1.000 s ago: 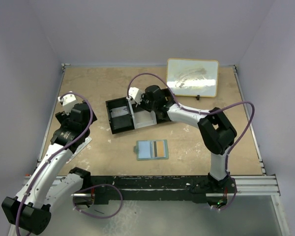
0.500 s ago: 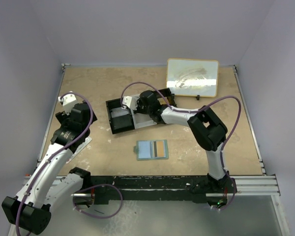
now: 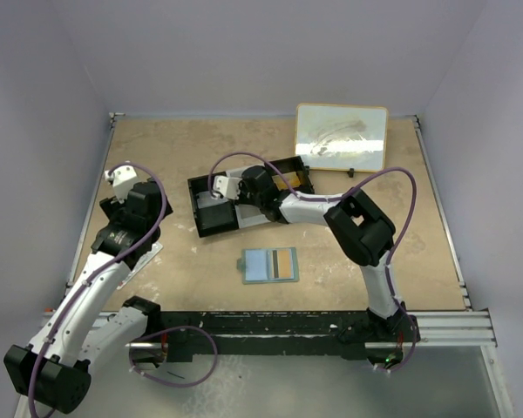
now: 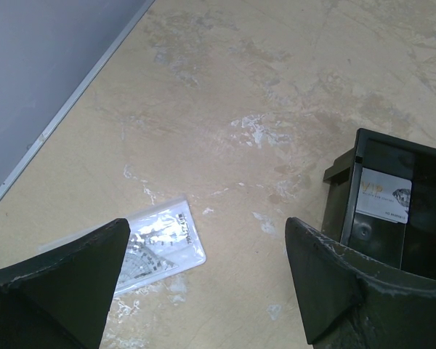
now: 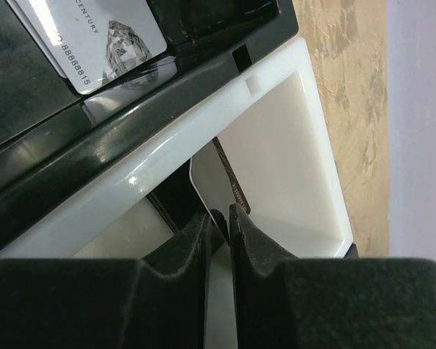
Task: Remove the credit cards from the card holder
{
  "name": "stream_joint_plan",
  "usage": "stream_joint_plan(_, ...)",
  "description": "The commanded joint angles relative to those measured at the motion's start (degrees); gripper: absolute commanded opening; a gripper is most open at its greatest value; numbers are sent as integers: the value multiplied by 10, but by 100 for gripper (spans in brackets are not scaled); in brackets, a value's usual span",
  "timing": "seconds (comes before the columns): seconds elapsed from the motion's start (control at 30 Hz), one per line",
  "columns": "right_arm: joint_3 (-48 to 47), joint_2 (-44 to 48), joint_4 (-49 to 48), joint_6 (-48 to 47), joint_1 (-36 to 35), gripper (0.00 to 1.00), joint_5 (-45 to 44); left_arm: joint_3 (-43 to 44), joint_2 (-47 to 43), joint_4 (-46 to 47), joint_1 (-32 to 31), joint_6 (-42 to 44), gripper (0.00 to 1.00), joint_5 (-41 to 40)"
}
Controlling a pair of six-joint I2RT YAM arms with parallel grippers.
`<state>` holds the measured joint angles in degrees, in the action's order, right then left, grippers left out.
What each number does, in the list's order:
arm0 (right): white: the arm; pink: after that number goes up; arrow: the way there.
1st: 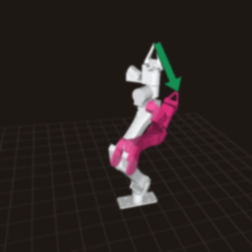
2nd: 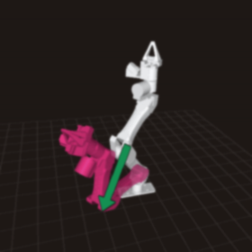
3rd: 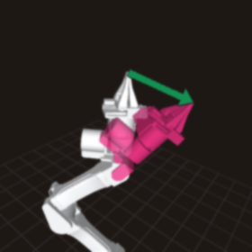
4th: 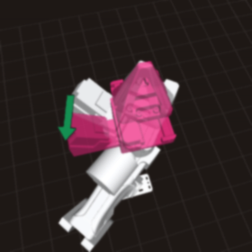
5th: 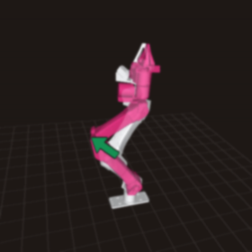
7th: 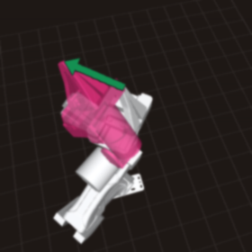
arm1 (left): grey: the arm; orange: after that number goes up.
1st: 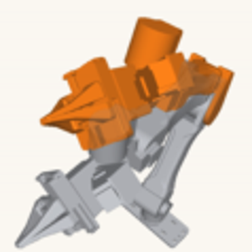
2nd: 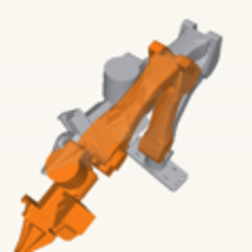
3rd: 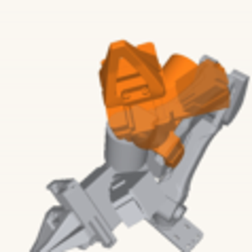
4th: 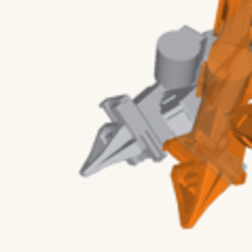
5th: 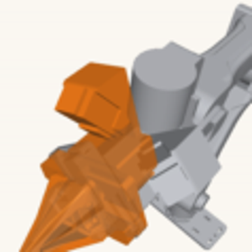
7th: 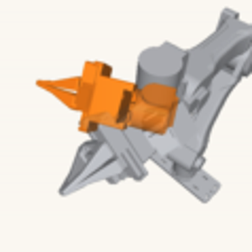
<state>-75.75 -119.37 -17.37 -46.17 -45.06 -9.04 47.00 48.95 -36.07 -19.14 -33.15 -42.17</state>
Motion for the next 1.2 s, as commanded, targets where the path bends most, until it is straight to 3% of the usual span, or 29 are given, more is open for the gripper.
stream_joint_plan(0.0, -15, 8, -3, 21, 0, 20, 7, 2, 3, 19, 2, 16, 85, 0)
stream_joint_plan(0.23, -25, 9, 17, 35, 0, 41, 35, 2, 4, 19, 3, 17, 83, 0)
stream_joint_plan(0.63, -39, 12, 23, 88, 4, 47, 30, 2, 8, 21, 2, 21, 82, 6)
stream_joint_plan(0.87, -6, 122, -17, 201, 14, 54, 24, 1, 4, 22, 2, 22, 82, 10)
stream_joint_plan(1.0, 53, 220, -56, 319, 16, 57, -85, 1, 4, 24, 3, 24, 82, 17)
stream_joint_plan(1.07, 85, 276, -43, 427, 18, 74, -195, 0, 3, 25, 3, 26, 82, 22)
stream_joint_plan(1.13, 113, 327, 1, 497, 28, 82, -210, -1, 3, 27, 2, 28, 82, 29)
stream_joint_plan(1.17, 127, 349, 25, 528, 32, 92, -197, -1, 3, 29, 3, 28, 82, 32)
